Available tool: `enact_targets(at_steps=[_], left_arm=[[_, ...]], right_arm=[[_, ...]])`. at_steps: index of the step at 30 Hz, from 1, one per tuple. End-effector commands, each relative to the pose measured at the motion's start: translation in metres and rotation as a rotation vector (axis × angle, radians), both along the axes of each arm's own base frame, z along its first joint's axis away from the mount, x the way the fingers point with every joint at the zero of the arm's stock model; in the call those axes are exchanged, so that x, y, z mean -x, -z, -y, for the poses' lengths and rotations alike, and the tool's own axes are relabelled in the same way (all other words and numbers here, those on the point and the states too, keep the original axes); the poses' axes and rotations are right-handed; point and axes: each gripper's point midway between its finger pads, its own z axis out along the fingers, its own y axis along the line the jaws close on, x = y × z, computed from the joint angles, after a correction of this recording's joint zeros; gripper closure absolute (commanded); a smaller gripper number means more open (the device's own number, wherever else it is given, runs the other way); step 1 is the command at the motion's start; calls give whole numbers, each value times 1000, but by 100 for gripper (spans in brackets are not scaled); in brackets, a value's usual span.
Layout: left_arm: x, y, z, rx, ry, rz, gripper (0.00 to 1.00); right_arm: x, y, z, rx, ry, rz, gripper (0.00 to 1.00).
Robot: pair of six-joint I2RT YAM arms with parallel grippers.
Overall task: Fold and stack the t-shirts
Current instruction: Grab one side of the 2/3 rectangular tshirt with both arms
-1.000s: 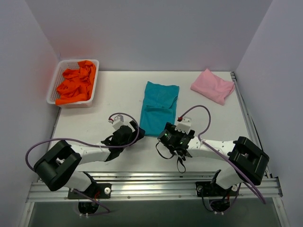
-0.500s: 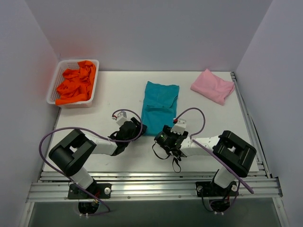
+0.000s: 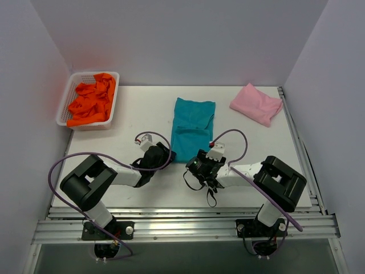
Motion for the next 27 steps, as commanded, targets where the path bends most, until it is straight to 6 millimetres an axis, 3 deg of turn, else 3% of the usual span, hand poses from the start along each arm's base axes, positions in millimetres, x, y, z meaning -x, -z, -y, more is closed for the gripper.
enact_targets(at_steps=[1, 9, 12, 22, 27], left_arm=[[10, 29, -12, -76, 4, -76, 42], [10, 35, -10, -78, 15, -91, 42], [9, 36, -9, -77, 14, -91, 42], [7, 36, -9, -71, 18, -95, 43], [6, 36, -14, -70, 6, -94, 43]], right_arm=[[-6, -18, 15, 18, 47, 42, 37], [-16, -43, 21, -47, 64, 112, 36], [-18, -44, 23, -53, 59, 115, 36], [-25, -3, 11, -55, 31, 31, 40], [-26, 15, 6, -49, 20, -6, 47]])
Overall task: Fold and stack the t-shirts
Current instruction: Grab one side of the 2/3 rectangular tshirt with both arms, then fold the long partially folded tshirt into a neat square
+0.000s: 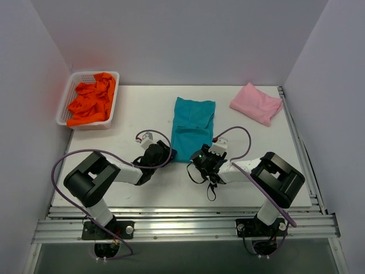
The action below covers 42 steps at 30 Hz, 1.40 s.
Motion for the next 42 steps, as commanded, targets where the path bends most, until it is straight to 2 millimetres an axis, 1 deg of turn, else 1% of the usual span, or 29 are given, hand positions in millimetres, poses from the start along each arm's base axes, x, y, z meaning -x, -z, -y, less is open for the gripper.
enact_targets(at_steps=[1, 4, 5, 7, 8, 10, 12, 15, 16, 17, 19, 21, 24, 26, 27, 28, 29, 30, 31, 32, 34, 35, 36, 37, 38, 39, 40, 41, 42], left_arm=[[16, 35, -20, -97, -2, -101, 47], [15, 35, -21, -96, -6, -102, 51], [14, 35, -21, -97, -6, -100, 57], [13, 37, -21, -101, -7, -103, 63], [12, 37, -20, -103, -5, -104, 69], [10, 40, -19, -106, -3, -110, 75], [8, 38, -16, -95, 2, -103, 80], [4, 38, -12, -86, 9, -93, 81], [4, 40, -11, -86, 12, -96, 81], [2, 40, -10, -84, 15, -91, 82], [0, 39, -5, -75, 28, -82, 89], [-1, 37, -3, -70, 39, -69, 97], [2, 33, -2, -58, 50, -56, 98], [11, 37, -6, -63, 53, -68, 98], [16, 30, -3, -52, 62, -59, 98], [22, 31, -3, -55, 67, -65, 98], [33, 38, -7, -70, 66, -92, 98], [39, 33, -5, -60, 71, -91, 98], [47, 32, -1, -60, 91, -97, 98], [57, 36, -4, -65, 96, -116, 98], [71, 27, 3, -52, 130, -107, 98], [80, 31, -1, -71, 139, -126, 98], [82, 21, 0, -60, 140, -107, 98], [90, 17, 3, -59, 156, -105, 98], [98, 20, -1, -76, 159, -123, 98], [109, 13, -4, -87, 167, -121, 98], [105, 0, -4, -59, 154, -90, 98], [117, 3, -8, -98, 166, -117, 98], [118, -22, -4, -61, 171, -75, 98]], right_arm=[[1, 15, -4, -12, -13, -45, 49], [1, 16, -3, -8, -13, -49, 54], [2, 17, -2, -6, -13, -50, 58], [2, 17, -1, -5, -10, -51, 64], [2, 17, 0, -4, -10, -51, 66], [3, 17, 0, -4, -11, -54, 71], [3, 18, 0, -5, -13, -56, 78], [4, 20, 0, -2, -16, -60, 86], [4, 21, 1, -2, -15, -62, 93], [3, 21, 1, 0, -16, -66, 95], [4, 23, 0, 3, -19, -69, 100], [4, 23, 1, 4, -17, -70, 100], [5, 21, 3, 3, -14, -68, 100], [7, 19, 3, 3, -16, -64, 100], [9, 19, 5, 10, -13, -69, 100], [9, 15, 5, 5, -13, -63, 100], [14, 15, 6, 19, -19, -76, 100], [17, 14, 7, 21, -17, -81, 100], [18, 8, 7, 16, -12, -69, 100], [26, 8, 8, 38, -26, -84, 100], [32, -3, 6, 22, -23, -65, 100], [39, -3, 10, 42, -26, -80, 100], [47, -6, 5, 43, -46, -80, 100], [50, -14, 4, 17, -37, -61, 100], [58, -14, 9, 44, -40, -78, 100], [66, -23, 2, 13, -54, -61, 100], [71, -28, 1, 25, -72, -57, 100], [77, -32, 6, 37, -58, -51, 100], [85, -42, -1, 18, -85, -33, 100]])
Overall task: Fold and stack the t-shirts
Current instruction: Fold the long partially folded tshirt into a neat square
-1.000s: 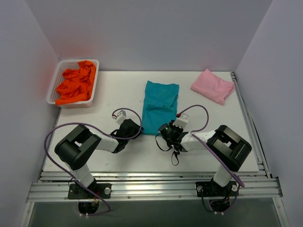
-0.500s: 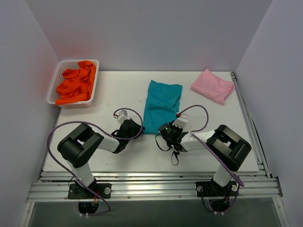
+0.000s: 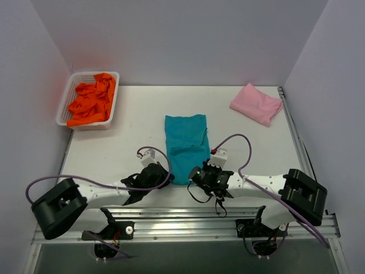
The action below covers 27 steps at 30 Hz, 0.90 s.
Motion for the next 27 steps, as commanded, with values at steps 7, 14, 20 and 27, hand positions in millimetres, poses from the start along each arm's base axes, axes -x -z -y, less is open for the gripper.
enact_targets(at_steps=[7, 14, 20, 27], left_arm=[[10, -107, -27, -30, -50, 131, 98], [-16, -157, -32, -32, -109, 221, 98], [-40, -167, -30, -52, -144, 241, 98], [-74, -170, -26, -16, -159, 228, 98]], right_arm=[[18, -79, 11, 22, 29, 143, 100], [-11, -125, 0, 74, 47, 219, 100], [-34, -128, -2, 77, 57, 213, 100], [-55, -121, -4, 88, 58, 187, 100]])
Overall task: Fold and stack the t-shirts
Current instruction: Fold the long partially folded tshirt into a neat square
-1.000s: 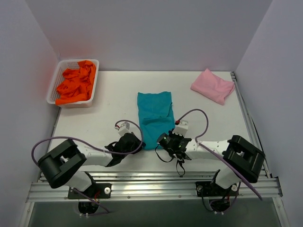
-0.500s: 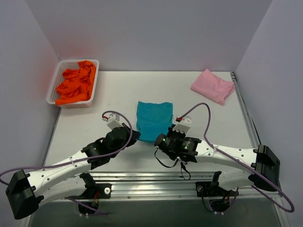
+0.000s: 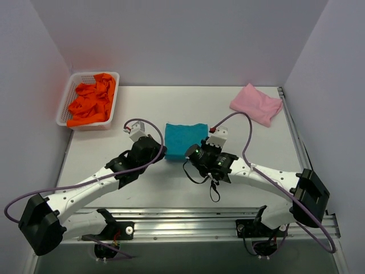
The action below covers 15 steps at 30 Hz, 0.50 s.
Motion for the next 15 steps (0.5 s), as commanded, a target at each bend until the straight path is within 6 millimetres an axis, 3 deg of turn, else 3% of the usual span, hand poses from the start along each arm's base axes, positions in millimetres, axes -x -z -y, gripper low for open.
enact_targets(at_steps=[1, 4, 5, 7, 8, 10, 11, 12, 13, 14, 15], left_arm=[[-26, -27, 6, 54, -5, 55, 98], [-47, -27, 6, 65, -22, 53, 98], [-53, -16, 10, 57, -11, 27, 98], [-72, -15, 6, 65, -33, 27, 98], [-86, -8, 11, 51, -35, 9, 97], [-114, 0, 3, 45, -70, -11, 95], [-142, 9, 8, 38, -77, -23, 92], [-161, 9, 12, 69, -52, -25, 91], [-190, 17, -7, 66, -98, -48, 83], [-234, 23, 2, 74, -81, -49, 44], [-250, 24, 12, 107, -4, -76, 25]], right_arm=[[-21, -9, 4, 29, 25, 19, 100], [-39, -4, -1, 30, 21, -1, 100], [-50, -2, 6, 29, 49, -8, 100], [-70, 6, -1, 23, 34, -35, 100], [-85, 10, 9, 21, 65, -44, 100], [-115, 24, 6, 30, 77, -88, 94], [-137, 27, 23, 33, 131, -98, 85], [-153, 56, 29, 76, 158, -156, 75], [-187, 35, 20, 43, 140, -132, 57], [-214, 63, 37, 81, 169, -185, 1], [-232, 59, 39, 91, 176, -186, 0]])
